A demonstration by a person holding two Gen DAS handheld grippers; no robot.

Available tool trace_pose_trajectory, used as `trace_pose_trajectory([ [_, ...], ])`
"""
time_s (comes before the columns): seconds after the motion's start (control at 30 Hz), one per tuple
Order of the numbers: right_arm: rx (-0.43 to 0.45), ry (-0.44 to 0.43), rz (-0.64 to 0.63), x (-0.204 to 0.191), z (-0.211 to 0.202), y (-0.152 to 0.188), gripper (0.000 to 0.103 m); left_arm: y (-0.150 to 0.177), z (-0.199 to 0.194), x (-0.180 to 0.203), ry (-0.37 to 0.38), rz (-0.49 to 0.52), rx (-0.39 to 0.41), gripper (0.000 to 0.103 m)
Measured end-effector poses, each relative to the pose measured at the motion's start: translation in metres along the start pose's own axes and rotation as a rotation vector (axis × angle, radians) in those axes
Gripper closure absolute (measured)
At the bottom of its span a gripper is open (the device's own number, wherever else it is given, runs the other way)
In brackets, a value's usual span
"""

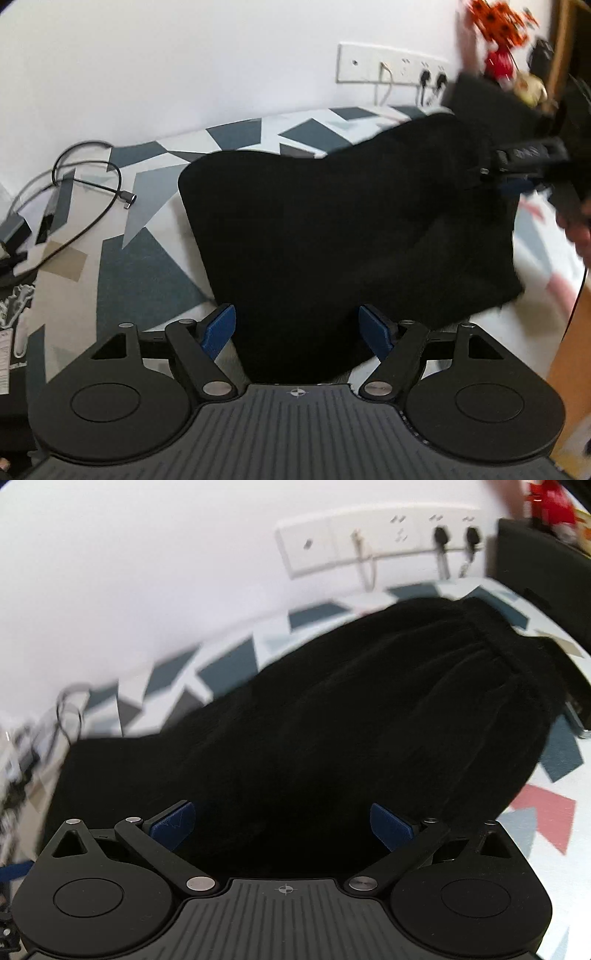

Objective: Fold clothes

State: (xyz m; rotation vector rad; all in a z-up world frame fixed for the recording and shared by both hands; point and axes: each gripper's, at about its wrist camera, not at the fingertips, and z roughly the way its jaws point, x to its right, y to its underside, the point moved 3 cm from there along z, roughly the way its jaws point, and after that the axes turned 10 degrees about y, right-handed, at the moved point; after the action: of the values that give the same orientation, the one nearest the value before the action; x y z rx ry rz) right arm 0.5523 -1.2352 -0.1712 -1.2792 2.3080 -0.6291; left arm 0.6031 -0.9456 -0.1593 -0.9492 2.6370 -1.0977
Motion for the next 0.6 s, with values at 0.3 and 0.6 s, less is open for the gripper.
trace_pose_trajectory([
  [0.3, -0.031, 0.039, -0.095, -0.014, 0.001, 0.017, 0.04, 0.019, 0.0, -0.004, -0.046, 0.058, -0.008, 0.039],
  [0.6, -0.051, 0.028, -0.078, -0.022, 0.003, 0.018, 0.052, 0.024, -0.001, -0.028, -0.079, -0.071, 0.05, 0.073],
])
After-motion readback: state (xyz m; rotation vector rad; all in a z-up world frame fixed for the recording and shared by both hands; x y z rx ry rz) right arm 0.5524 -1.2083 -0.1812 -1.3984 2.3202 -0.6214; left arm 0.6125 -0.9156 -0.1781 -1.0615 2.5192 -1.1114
